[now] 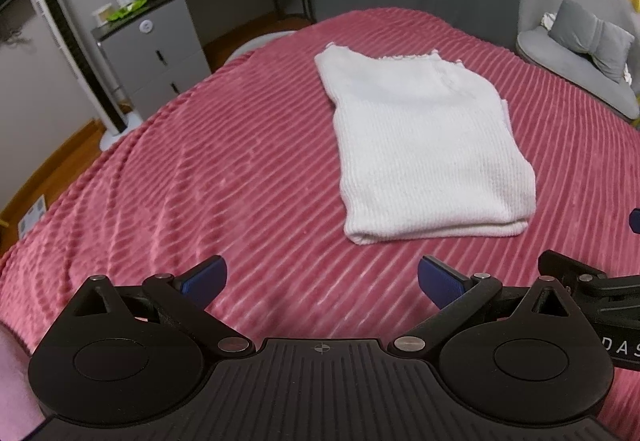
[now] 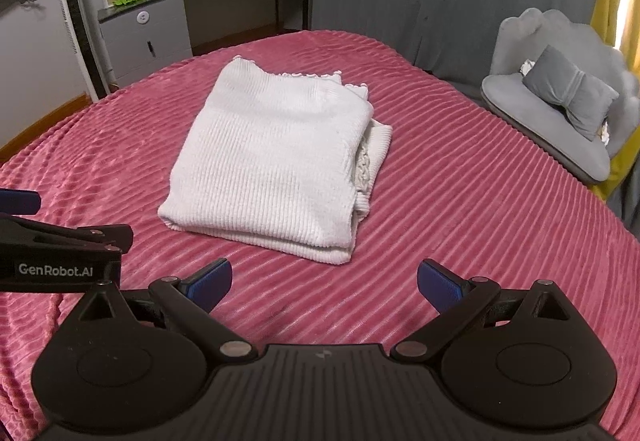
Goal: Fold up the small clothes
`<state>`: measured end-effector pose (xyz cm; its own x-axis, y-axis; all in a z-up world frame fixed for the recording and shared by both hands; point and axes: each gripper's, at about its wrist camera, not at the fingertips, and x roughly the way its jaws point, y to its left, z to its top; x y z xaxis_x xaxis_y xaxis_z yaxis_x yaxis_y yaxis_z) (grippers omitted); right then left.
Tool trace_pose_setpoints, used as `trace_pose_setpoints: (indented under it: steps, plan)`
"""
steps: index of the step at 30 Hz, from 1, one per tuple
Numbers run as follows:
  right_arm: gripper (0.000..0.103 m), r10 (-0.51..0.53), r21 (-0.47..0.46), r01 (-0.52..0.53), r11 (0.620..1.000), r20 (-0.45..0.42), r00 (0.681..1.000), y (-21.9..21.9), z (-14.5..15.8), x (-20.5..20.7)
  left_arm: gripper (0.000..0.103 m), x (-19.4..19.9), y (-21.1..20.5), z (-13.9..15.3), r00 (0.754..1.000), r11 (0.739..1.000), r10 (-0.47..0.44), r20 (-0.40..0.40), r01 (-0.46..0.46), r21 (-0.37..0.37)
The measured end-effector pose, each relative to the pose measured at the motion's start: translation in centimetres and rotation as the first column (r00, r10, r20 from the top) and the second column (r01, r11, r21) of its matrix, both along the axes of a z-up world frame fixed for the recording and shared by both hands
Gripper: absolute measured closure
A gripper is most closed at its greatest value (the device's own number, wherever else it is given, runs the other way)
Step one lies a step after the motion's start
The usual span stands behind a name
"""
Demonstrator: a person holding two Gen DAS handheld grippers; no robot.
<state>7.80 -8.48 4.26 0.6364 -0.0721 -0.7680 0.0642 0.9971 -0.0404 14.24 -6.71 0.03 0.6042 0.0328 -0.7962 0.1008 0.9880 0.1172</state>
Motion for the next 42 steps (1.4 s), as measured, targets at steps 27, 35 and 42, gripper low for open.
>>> trace_pose_setpoints:
  steps: [27, 35, 42]
  plan:
    - [0.004, 0.001, -0.017, 0.000, 1.000, 0.024, 1.000, -0.14, 0.56, -0.11, 0.000, -0.12, -0.22, 0.09, 1.000, 1.000, -0.015, 0.007, 0.015, -0.002]
    - [0.004, 0.001, -0.014, 0.000, 1.000, 0.023, 1.000, -0.26, 0.61, -0.08, 0.000, -0.21, -0.24, 0.11, 1.000, 1.000, -0.028, 0.008, 0.028, -0.010]
    - [0.004, 0.003, -0.017, -0.003, 1.000, 0.027, 1.000, -0.22, 0.73, -0.14, 0.000, -0.18, -0.16, 0.04, 1.000, 1.000, -0.024, 0.007, 0.024, -0.008]
